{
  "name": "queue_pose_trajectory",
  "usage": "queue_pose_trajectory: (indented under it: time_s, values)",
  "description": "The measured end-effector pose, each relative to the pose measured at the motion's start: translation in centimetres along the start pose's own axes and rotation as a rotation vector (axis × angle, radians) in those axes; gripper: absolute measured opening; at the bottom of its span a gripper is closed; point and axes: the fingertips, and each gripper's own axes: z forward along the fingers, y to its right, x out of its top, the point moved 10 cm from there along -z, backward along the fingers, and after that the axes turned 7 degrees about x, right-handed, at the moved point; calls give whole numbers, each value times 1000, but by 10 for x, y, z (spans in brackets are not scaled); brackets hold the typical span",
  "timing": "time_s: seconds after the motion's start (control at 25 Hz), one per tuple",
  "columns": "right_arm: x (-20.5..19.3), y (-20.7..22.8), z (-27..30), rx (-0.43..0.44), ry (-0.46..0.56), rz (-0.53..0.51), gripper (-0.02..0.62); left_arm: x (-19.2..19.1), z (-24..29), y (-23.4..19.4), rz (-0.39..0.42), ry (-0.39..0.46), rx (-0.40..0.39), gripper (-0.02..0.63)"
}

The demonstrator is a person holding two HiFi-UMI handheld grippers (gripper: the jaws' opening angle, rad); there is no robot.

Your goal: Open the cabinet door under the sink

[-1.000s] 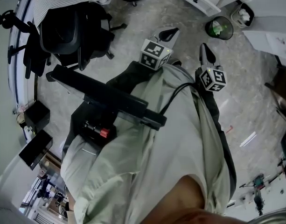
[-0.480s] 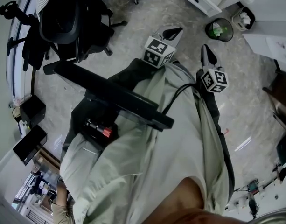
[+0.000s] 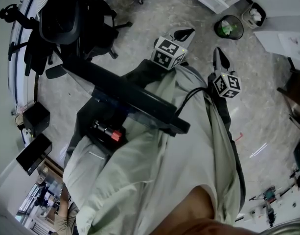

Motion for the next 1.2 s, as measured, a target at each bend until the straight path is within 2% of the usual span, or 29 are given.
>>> queue_pose_trajectory:
  time_s: [0.16, 0.88, 1.2]
  values:
    - [-10, -1, 12, 9, -5, 2, 2, -10, 2, -11, -1, -2, 6, 8]
    - [-25, -4, 10, 68, -24, -15, 2, -29, -12, -6, -12, 18, 52, 8]
    - [-32, -8, 8, 61, -27, -38, 2, -34, -18, -7, -10, 29, 61, 8]
